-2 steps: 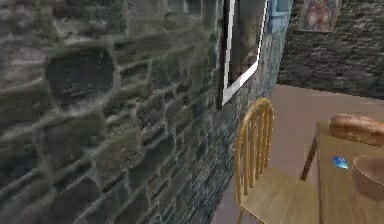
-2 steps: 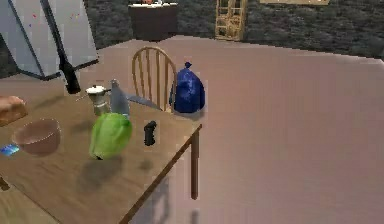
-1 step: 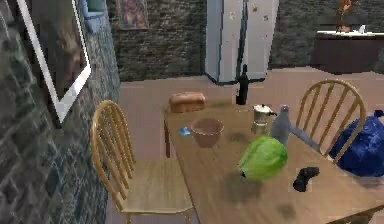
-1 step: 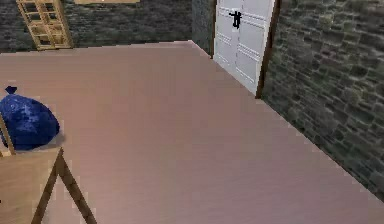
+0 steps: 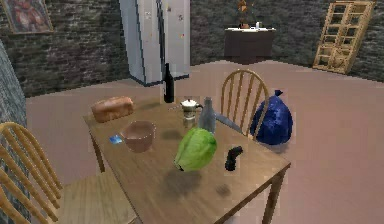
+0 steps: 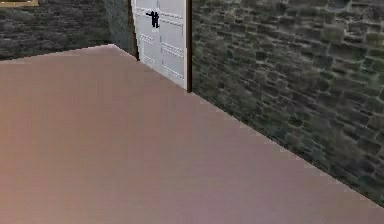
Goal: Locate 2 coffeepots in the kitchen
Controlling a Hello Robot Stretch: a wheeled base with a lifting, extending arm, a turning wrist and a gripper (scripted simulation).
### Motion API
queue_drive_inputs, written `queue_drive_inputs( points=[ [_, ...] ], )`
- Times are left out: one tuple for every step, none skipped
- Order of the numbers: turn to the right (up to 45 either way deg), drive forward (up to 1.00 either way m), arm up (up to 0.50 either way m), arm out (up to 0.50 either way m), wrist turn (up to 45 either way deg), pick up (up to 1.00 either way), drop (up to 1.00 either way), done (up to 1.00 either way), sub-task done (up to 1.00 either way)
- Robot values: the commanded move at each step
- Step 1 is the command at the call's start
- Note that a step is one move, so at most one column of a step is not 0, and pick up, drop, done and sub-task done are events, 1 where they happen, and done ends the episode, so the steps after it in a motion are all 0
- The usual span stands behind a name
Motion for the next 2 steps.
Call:
queue_drive_inputs(
  points=[
    [0.0, 0.0, 0.0, 0.0, 0.0, 0.0, 0.0, 0.0, 1.0],
    [45.0, 0.0, 0.0, 0.0, 0.0, 0.0, 0.0, 0.0, 0.0]
  ],
)
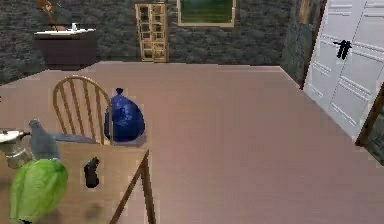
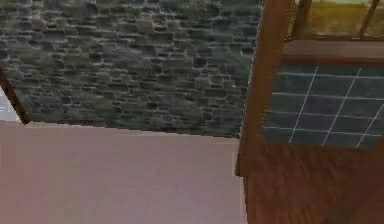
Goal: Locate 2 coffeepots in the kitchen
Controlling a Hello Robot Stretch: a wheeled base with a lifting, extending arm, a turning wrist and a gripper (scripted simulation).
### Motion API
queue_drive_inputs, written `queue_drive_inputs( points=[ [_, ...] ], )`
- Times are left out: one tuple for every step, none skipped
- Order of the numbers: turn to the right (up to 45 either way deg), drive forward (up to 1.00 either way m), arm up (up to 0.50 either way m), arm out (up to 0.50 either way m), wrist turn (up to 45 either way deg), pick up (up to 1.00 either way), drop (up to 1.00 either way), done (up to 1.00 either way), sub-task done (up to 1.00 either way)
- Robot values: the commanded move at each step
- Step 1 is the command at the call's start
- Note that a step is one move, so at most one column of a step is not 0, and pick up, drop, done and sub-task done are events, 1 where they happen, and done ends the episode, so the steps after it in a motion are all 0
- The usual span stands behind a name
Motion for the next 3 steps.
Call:
queue_drive_inputs(
  points=[
    [45.0, 0.0, 0.0, 0.0, 0.0, 0.0, 0.0, 0.0, 0.0],
    [6.0, 0.0, 0.0, 0.0, 0.0, 0.0, 0.0, 0.0, 0.0],
    [3.0, 0.0, 0.0, 0.0, 0.0, 0.0, 0.0, 0.0, 0.0]
  ],
)
